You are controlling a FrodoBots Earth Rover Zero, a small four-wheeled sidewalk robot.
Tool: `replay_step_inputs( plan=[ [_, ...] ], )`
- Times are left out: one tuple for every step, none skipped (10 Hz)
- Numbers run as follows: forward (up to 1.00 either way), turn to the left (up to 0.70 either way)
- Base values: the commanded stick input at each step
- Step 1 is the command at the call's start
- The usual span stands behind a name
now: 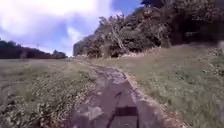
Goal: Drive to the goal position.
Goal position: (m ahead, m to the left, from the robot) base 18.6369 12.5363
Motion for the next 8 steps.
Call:
replay_step_inputs(
  plan=[
    [0.85, 0.00],
    [0.85, 0.00],
    [0.85, 0.00],
    [0.85, 0.00],
    [0.85, 0.00],
    [0.85, 0.00],
    [0.85, 0.00],
    [0.85, 0.00]
  ],
)
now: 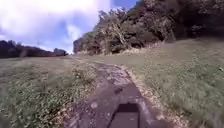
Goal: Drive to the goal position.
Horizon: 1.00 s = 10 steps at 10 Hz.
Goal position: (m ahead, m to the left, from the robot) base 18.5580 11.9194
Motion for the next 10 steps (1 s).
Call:
replay_step_inputs(
  plan=[
    [0.85, 0.00],
    [0.85, 0.00],
    [0.85, 0.00],
    [0.85, 0.00],
    [0.85, 0.00],
    [0.85, 0.00],
    [0.85, 0.00],
    [0.85, 0.00],
    [0.85, 0.00],
    [0.85, 0.00]
  ],
)
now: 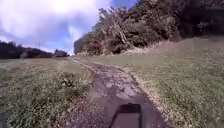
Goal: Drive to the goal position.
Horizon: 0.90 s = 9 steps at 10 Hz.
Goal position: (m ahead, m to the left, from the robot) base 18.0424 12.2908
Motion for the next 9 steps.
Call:
replay_step_inputs(
  plan=[
    [0.85, 0.00],
    [0.85, 0.00],
    [0.85, 0.00],
    [0.85, 0.00],
    [0.85, 0.00],
    [0.85, 0.00],
    [0.85, 0.00],
    [0.85, 0.00],
    [0.85, 0.00]
  ],
)
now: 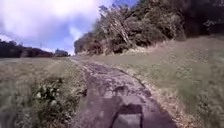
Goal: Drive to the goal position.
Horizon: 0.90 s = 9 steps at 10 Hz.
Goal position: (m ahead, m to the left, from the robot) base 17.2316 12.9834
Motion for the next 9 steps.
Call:
replay_step_inputs(
  plan=[
    [0.85, 0.00],
    [0.85, 0.00],
    [0.85, 0.00],
    [0.85, 0.00],
    [0.85, 0.00],
    [0.85, 0.00],
    [0.85, 0.00],
    [0.85, 0.00],
    [0.85, 0.00]
  ],
)
